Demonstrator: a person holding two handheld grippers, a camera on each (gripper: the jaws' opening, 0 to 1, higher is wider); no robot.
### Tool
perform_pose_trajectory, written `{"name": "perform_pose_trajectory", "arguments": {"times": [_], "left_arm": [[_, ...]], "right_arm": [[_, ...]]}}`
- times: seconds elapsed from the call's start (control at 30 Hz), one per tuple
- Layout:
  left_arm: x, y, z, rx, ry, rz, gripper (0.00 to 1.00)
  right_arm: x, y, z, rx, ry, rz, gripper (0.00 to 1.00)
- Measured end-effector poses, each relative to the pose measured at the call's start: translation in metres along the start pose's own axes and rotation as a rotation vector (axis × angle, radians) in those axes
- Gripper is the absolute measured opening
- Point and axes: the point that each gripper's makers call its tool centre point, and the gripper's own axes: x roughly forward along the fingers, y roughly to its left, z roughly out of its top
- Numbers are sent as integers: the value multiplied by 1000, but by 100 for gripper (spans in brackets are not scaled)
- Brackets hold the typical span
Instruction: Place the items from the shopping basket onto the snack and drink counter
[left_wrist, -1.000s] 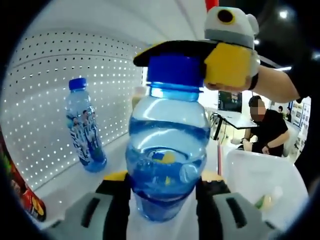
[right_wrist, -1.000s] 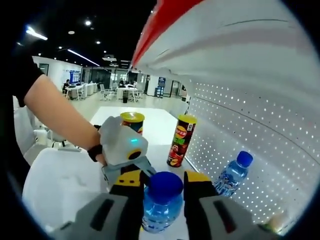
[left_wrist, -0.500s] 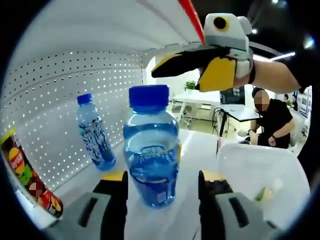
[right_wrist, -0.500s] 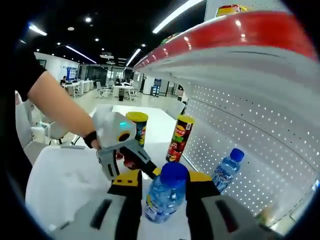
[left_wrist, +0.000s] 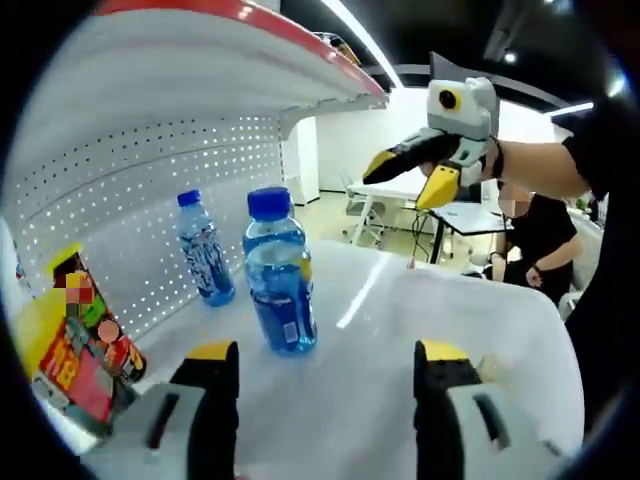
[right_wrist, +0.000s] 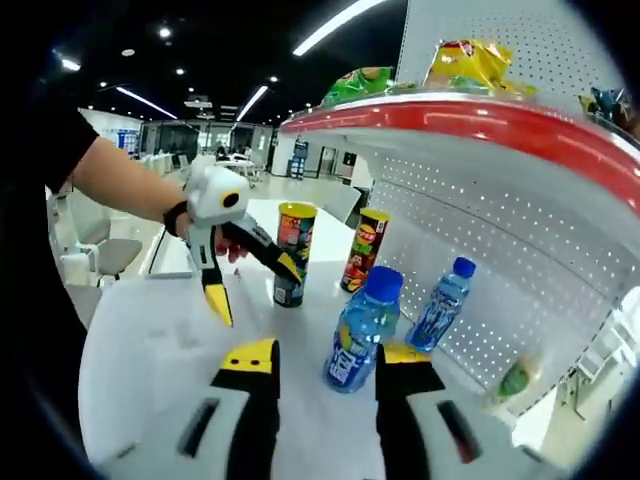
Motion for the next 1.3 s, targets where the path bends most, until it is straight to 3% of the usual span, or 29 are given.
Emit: {"name": "perform_pose_trajectory", "arguments": {"times": [0.13, 0.3, 0.8, 0.9, 1.13, 1.3], "left_arm": [[-33, -10, -7, -19, 1, 15, 71], [-67, -21, -24, -40, 36, 27, 71], [-157, -57, -56, -37, 50, 69, 91], [-170, -65, -63, -41, 52, 79, 95], [-195, -86, -103, -103, 99, 75, 95], [-206, -104, -110, -146, 68, 54, 95]], "right_arm": [[-20, 19, -19, 10, 75, -9, 37], [-39, 49, -33, 8, 113, 5, 39], [-80, 104, -73, 95, 188, -36, 41], [-85, 115, -82, 110, 198, -33, 42], [-94, 142, -103, 159, 235, -19, 42], [-109, 158, -120, 192, 265, -10, 41]]}}
